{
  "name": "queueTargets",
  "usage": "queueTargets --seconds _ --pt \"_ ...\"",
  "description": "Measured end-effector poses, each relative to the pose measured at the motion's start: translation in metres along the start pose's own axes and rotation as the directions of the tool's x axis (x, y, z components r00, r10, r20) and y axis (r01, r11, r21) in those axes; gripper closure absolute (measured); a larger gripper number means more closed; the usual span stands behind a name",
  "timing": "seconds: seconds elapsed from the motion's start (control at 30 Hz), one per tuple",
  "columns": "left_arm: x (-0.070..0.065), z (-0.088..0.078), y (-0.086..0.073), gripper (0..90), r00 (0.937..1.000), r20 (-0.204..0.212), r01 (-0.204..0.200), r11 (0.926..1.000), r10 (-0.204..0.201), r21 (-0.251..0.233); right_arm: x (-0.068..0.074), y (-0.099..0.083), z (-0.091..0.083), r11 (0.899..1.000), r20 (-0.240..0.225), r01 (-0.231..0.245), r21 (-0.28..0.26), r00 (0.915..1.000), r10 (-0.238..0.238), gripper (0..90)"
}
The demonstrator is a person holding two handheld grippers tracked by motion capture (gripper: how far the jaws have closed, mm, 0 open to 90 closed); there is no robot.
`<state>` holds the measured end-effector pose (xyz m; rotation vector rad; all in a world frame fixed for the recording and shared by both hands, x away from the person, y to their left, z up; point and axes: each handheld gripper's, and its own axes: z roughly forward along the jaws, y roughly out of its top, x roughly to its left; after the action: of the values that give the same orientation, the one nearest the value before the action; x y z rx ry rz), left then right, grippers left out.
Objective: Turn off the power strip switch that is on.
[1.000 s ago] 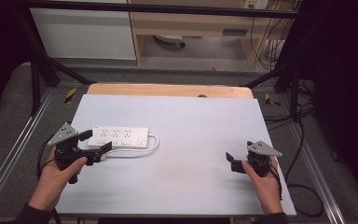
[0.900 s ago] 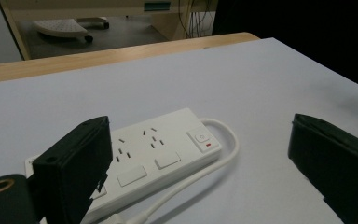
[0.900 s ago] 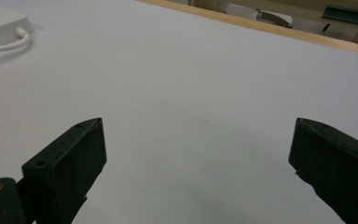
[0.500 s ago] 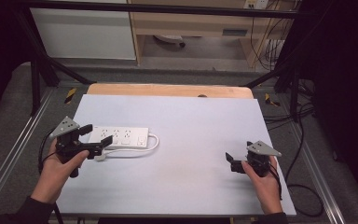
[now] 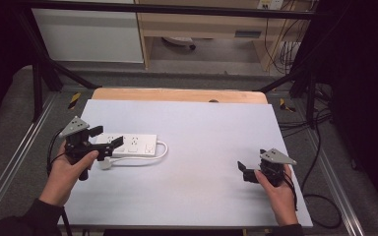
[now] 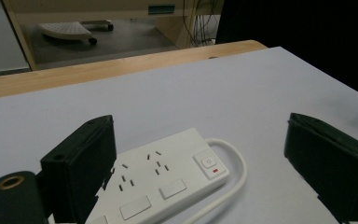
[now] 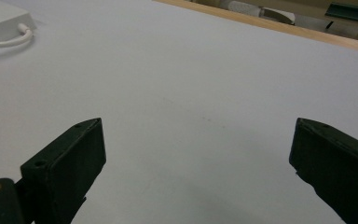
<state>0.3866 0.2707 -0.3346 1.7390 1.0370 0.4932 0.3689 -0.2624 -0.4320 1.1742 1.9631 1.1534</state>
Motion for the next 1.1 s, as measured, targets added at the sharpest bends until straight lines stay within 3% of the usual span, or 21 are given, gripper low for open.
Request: queueTargets --seconds 0.57,1.1 --pt "0.002 0.018 -0.002 9.4 0.9999 -0.013 0.005 0.9988 -0.005 0.049 0.0 0.0 0.0 1.0 -0.005 -0.004 0.003 1.0 0.004 3.9" --pt "0.008 0.032 -0.014 9.9 0.9992 -0.033 0.025 0.994 -0.021 0.107 0.0 0.0 0.001 1.0 -0.006 -0.007 0.005 1.0 0.007 3.7"
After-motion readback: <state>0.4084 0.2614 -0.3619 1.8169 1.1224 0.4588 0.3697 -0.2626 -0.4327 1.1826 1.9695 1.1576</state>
